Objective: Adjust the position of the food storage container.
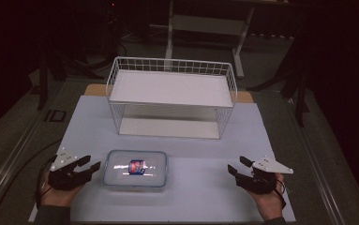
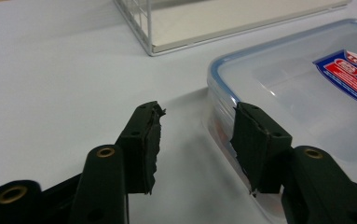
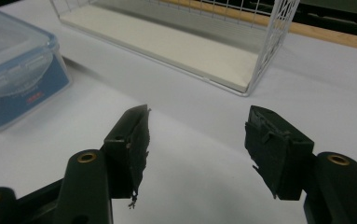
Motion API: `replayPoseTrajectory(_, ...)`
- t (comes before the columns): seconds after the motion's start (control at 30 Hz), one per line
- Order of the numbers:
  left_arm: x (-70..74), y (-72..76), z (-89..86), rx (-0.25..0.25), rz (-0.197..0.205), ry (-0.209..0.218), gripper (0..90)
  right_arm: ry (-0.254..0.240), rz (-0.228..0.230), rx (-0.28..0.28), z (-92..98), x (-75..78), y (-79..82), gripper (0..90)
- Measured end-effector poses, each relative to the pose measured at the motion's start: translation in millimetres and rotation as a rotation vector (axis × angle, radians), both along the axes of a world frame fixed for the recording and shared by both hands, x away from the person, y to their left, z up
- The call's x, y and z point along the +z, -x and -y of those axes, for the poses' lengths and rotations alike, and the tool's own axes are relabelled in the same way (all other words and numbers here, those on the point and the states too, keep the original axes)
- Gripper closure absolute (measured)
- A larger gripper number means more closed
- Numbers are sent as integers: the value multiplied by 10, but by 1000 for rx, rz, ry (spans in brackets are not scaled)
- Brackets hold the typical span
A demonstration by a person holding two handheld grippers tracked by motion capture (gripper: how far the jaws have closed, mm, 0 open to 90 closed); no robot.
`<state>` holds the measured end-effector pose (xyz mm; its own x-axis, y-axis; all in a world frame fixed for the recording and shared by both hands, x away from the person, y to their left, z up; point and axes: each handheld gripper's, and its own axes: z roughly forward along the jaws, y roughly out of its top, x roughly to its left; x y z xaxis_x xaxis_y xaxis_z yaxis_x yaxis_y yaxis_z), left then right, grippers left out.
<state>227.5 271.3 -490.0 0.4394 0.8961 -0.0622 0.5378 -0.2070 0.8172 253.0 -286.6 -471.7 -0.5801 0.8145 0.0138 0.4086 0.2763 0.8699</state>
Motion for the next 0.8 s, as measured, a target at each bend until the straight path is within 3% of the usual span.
replayPoseTrajectory(0.4,-17,1,30,-35,0,-7,575,9,14,-4,-32,0,-10,376)
replayPoseTrajectory(0.57,-41,-19,76,-75,-24,-13,786,17,12,3,-48,-12,-20,368)
replayPoseTrajectory(0.6,-41,-19,76,-75,-24,-13,786,18,13,3,-47,-11,-19,368)
replayPoseTrajectory(0.63,-52,-27,117,-107,-31,-22,786,18,13,3,-47,-11,-19,369)
replayPoseTrajectory(0.67,-55,-32,159,-122,-38,-37,894,16,14,1,-38,-7,-17,368)
replayPoseTrajectory(0.8,-45,-29,198,-116,-45,-61,899,16,13,3,-39,-8,-18,368)
